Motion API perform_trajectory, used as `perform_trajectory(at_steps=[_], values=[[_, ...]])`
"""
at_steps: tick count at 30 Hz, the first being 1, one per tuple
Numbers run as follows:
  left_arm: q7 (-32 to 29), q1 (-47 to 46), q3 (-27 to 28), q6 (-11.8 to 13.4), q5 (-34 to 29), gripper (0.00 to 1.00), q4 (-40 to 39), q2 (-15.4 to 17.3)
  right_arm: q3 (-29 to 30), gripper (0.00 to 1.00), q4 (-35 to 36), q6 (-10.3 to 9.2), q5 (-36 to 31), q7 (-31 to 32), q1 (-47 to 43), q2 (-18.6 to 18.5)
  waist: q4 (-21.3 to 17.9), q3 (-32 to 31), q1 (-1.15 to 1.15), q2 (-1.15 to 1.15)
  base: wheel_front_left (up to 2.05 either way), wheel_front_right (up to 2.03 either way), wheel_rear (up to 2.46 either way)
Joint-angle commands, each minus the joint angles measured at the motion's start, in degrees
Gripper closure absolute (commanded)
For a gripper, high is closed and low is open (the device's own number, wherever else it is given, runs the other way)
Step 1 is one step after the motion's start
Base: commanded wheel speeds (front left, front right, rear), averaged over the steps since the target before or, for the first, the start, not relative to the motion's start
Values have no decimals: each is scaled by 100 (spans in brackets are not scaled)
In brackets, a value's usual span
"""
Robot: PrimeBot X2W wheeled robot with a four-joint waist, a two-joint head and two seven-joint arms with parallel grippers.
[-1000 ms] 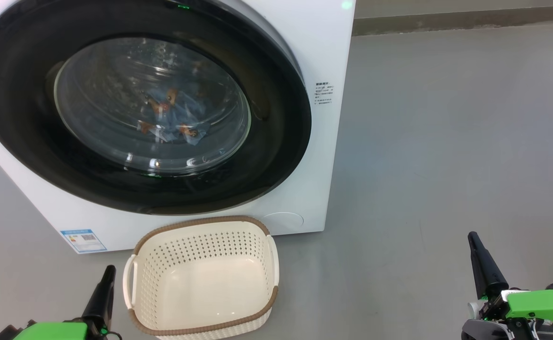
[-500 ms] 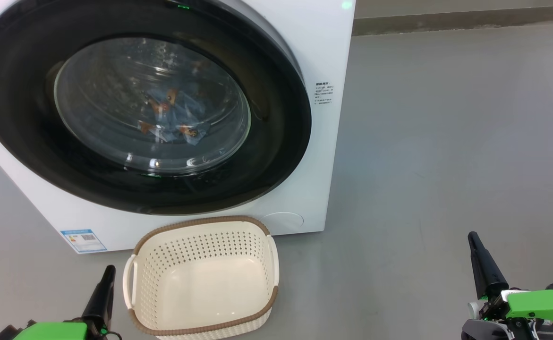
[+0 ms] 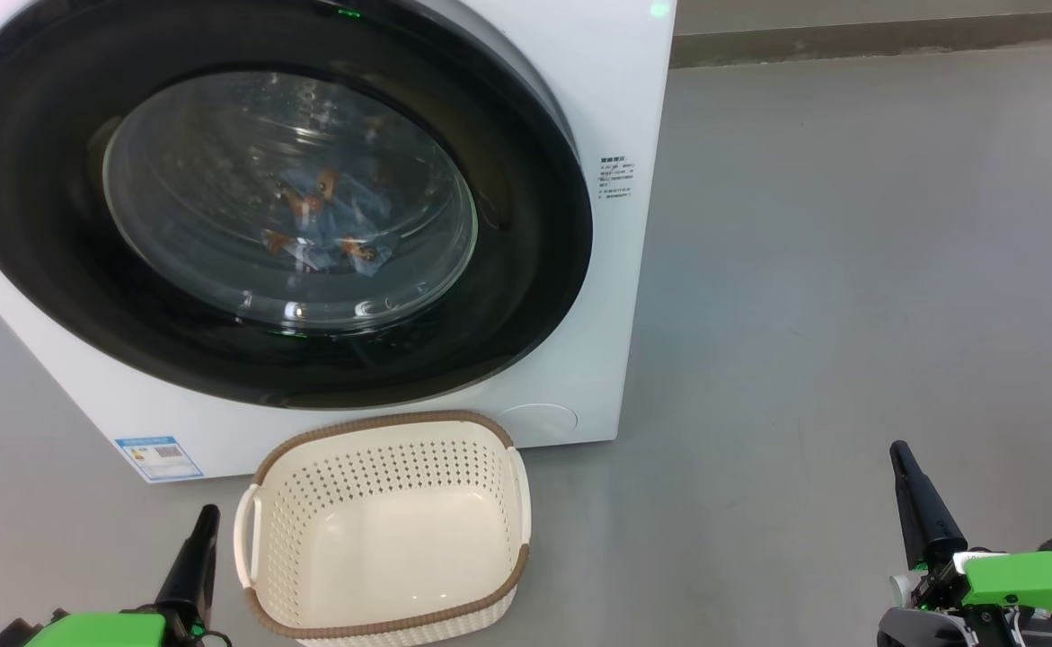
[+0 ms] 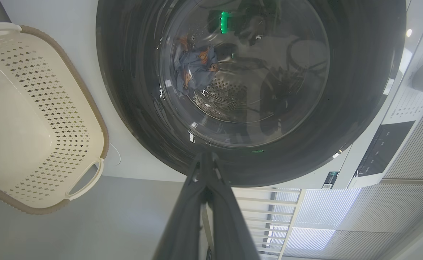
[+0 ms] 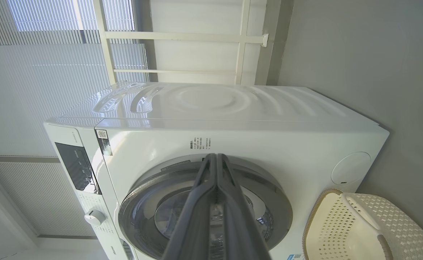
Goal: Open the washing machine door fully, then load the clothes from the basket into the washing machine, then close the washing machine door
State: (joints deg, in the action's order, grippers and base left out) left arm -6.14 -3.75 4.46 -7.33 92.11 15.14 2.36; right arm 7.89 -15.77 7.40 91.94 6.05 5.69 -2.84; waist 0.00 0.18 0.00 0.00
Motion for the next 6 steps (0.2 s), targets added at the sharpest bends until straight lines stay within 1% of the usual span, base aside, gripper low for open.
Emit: perform_trajectory(at_steps=[1, 6], values=[[-33, -243, 204, -15, 8, 100, -110, 59, -137, 100, 175, 9, 22, 44, 50, -8, 0, 0, 0, 0, 0, 0, 0], [-33, -243, 204, -15, 8, 100, -110, 58, -136, 100, 175, 9, 22, 45, 50, -8, 0, 0, 0, 0, 0, 0, 0]])
